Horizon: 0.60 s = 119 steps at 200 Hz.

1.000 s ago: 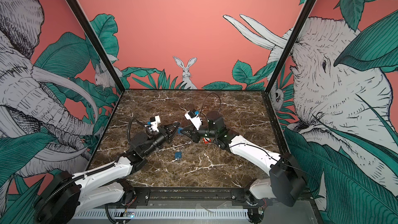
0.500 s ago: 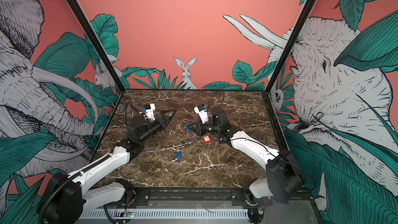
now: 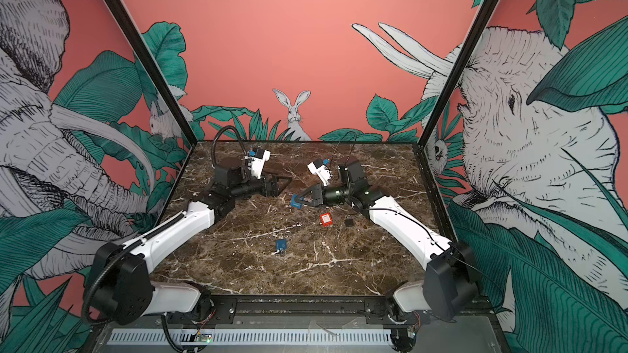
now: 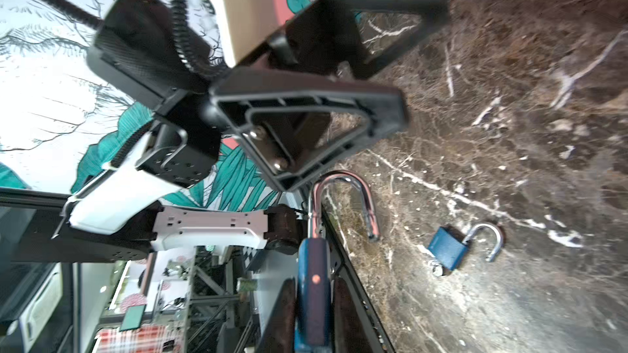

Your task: Lock with the key

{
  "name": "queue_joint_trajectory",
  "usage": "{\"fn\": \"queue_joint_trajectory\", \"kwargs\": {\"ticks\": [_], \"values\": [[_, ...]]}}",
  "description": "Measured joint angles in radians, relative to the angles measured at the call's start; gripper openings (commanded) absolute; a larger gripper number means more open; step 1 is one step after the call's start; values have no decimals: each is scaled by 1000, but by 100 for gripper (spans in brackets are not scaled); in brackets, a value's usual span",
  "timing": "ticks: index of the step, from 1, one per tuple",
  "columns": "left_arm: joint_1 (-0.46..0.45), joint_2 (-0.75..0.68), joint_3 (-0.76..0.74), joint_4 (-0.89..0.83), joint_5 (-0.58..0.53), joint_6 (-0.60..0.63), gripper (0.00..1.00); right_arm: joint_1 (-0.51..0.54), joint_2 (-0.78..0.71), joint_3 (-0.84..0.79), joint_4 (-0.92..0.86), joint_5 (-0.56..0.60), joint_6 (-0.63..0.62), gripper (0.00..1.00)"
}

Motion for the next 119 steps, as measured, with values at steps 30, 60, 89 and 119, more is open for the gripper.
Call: {"fn": "queue_joint_trajectory", "kwargs": {"ticks": [30,60,89,119], "values": [[3,0,-41,109,119,-41,82,0,17,-8,50,-58,75,0],[3,-24,-60,172,188,-76,78,-2,35,-20,123,-77,132,0],[3,-43,-88,225,216,-124,77,-9,45,-21,163,-79,151,0],[3,-43,-111,315,245,-203,74,-27,45,-42,192,-72,156,0]]}}
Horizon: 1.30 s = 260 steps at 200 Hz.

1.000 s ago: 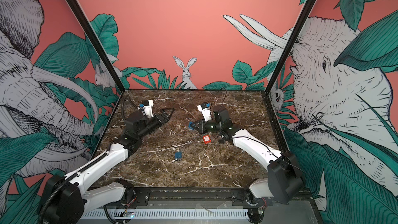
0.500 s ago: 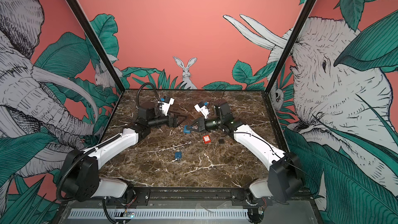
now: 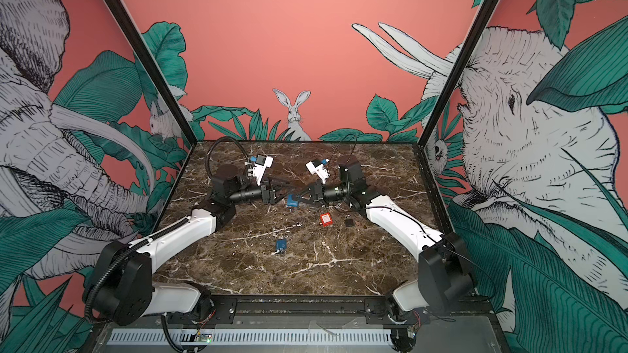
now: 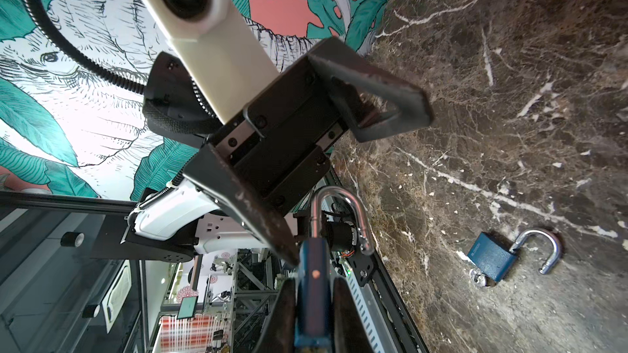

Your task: Lock with the key

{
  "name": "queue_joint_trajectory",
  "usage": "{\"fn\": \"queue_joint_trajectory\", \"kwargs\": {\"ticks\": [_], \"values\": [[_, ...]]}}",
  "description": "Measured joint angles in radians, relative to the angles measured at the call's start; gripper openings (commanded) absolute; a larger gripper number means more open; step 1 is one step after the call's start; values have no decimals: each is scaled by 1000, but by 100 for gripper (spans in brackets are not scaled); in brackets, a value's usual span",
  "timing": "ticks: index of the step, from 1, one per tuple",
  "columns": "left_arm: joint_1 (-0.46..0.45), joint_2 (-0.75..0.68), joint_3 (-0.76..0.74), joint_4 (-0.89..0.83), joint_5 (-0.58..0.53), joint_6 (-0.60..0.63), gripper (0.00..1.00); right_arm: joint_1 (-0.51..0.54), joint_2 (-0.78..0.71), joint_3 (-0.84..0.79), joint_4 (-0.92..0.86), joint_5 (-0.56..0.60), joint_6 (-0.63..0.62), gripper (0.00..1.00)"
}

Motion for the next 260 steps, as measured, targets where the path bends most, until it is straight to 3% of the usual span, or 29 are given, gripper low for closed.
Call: {"fn": "queue_joint_trajectory", "kwargs": {"ticks": [72,260], "values": [[0,73,-22,244,74,-210,65,-51,-6,-35,38,16,8,0],[0,115,-47,349,103,-314,33,-95,-18,-36,74,13,13,0]]}}
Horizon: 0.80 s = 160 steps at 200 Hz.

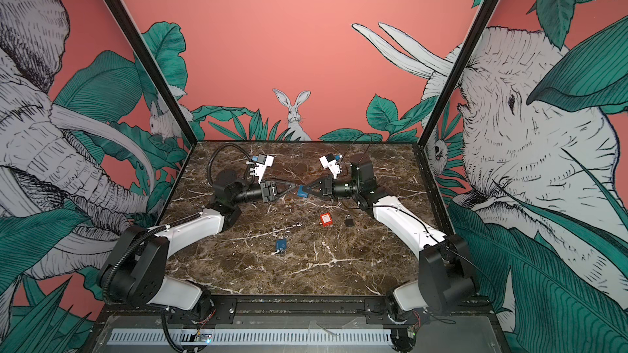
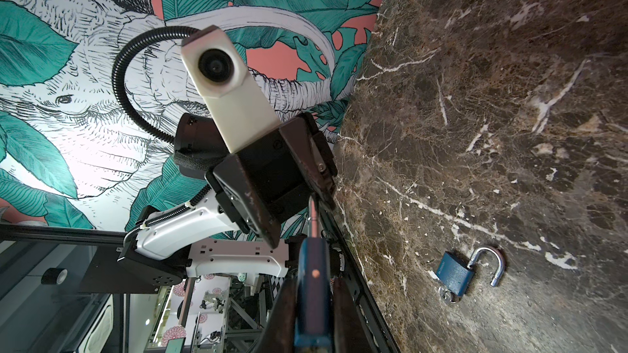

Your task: Lock with the key

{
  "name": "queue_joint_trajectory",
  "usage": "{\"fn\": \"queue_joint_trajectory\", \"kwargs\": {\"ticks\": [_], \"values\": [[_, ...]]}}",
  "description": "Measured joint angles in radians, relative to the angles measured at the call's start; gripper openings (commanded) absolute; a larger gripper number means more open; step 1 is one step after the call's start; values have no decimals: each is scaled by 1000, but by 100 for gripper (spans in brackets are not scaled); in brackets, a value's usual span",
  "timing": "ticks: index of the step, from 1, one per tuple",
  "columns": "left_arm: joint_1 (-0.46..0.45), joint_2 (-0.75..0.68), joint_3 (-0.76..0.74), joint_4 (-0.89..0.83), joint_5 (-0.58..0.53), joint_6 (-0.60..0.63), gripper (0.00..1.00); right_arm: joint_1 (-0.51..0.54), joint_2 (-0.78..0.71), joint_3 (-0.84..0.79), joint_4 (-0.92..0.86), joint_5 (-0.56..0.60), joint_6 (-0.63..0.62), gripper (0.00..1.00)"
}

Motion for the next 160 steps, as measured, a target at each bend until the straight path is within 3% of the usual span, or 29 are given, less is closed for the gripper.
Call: {"fn": "queue_joint_trajectory", "kwargs": {"ticks": [60,91,160], "values": [[0,0,-16,21,2,-27,24,-5,-39,0,-16,35,-64,0],[-1,0,-22,21,1,-33,14,-5,-40,0,-18,40,-77,0],[-1,0,-23,27,-1,-54,17,-6,-45,0,-37,28,-145,0]]}}
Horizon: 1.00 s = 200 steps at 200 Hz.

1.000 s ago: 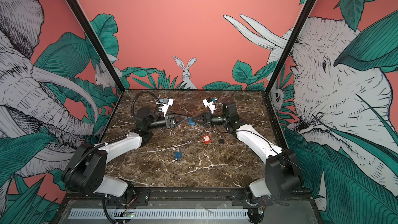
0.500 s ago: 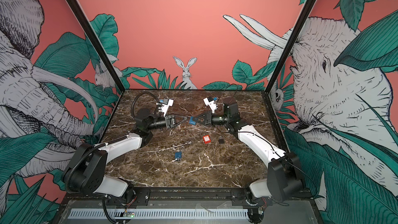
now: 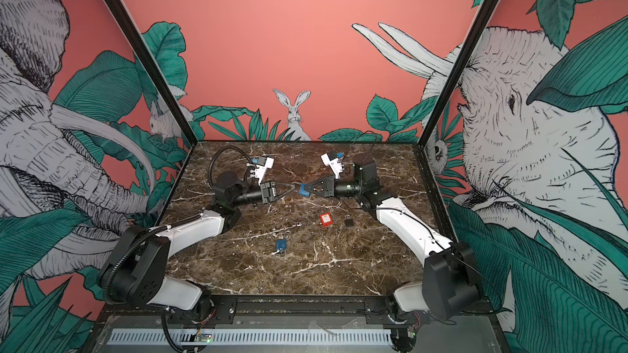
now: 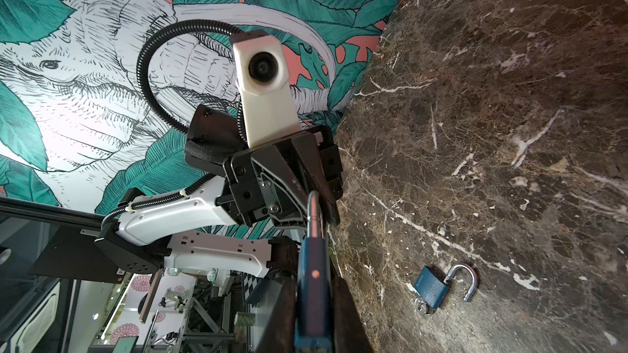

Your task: Lock with the key

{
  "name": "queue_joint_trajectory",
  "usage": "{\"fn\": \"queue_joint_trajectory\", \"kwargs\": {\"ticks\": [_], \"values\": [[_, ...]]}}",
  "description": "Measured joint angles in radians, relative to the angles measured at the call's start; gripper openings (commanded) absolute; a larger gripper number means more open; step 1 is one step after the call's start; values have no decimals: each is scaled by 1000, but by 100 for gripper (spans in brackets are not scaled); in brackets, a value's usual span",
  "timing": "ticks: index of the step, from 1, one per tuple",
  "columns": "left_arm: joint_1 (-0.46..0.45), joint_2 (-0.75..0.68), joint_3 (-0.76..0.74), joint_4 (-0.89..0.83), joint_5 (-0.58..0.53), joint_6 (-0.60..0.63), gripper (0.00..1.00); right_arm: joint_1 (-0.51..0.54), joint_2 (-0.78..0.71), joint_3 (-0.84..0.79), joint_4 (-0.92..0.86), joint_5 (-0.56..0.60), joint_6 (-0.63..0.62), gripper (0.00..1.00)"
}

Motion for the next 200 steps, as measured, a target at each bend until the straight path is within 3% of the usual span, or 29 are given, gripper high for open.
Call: {"fn": "queue_joint_trajectory", "kwargs": {"ticks": [56,65,77,84,127,163,200], "values": [[-1,-1,0,3,2,-6,18,0,0,0,-16,6,-39,0],[-1,-1,0,3,2,-6,22,0,0,0,-19,6,-43,0],[-2,-2,0,3,2,-1,34,0,0,0,-25,10,-49,0],[-2,-3,0,2,1,0,35,0,0,0,-31,14,-51,0],[-5,-6,-1,-13,-7,2,20,0,0,0,-53,19,-65,0],[-5,-6,-1,-22,-13,2,16,0,0,0,-52,17,-69,0],[-5,-6,-1,-31,-17,11,2,0,0,0,-37,12,-57,0]]}}
